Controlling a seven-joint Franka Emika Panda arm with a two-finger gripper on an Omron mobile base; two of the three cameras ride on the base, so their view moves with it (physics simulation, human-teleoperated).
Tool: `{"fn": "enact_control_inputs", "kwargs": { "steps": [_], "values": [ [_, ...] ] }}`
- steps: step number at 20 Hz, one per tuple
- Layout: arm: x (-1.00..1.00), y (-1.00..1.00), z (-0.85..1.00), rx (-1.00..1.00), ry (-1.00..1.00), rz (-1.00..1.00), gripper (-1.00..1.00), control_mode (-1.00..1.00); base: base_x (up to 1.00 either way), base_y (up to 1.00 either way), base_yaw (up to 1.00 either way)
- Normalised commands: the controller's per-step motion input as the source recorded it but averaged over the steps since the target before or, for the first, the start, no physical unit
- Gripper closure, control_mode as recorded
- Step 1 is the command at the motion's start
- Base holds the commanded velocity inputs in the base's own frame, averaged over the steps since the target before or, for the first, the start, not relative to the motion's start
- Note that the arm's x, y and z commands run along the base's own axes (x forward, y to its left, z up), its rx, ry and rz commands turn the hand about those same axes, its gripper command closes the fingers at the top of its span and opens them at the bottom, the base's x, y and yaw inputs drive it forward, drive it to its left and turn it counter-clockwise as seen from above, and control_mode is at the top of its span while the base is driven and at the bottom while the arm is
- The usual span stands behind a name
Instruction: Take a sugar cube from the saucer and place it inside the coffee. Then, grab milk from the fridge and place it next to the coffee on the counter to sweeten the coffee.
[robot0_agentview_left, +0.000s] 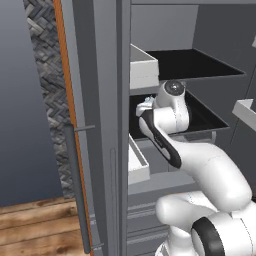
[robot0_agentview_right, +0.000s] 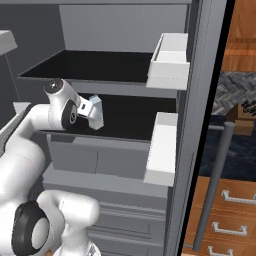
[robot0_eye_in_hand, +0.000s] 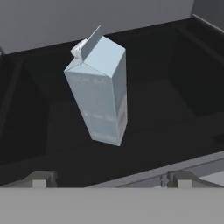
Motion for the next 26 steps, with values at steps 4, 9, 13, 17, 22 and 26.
{"fn": "enact_control_inputs", "kwargs": {
  "steps": [4, 9, 13, 17, 22, 26],
  "values": [
    [0.43, 0.0, -0.17, 0.0, -0.01, 0.0, -1.0, -1.0, 0.0, 0.0, 0.0],
    [0.28, 0.0, -0.09, 0.0, -0.01, 0.0, -1.0, -1.0, 0.0, 0.0, 0.0],
    [0.21, 0.0, -0.1, -0.02, -0.01, -0.02, -1.0, -1.0, 0.0, 0.0, 0.0],
    [0.25, 0.0, -0.14, -0.02, 0.0, -0.03, -1.0, -1.0, 0.0, 0.0, 0.0],
    [0.24, 0.0, -0.13, -0.01, -0.01, -0.03, -1.0, -1.0, 0.0, 0.0, 0.0],
    [0.25, 0.0, -0.08, -0.01, -0.01, -0.03, -1.0, -1.0, 0.0, 0.0, 0.0]
  ]
}}
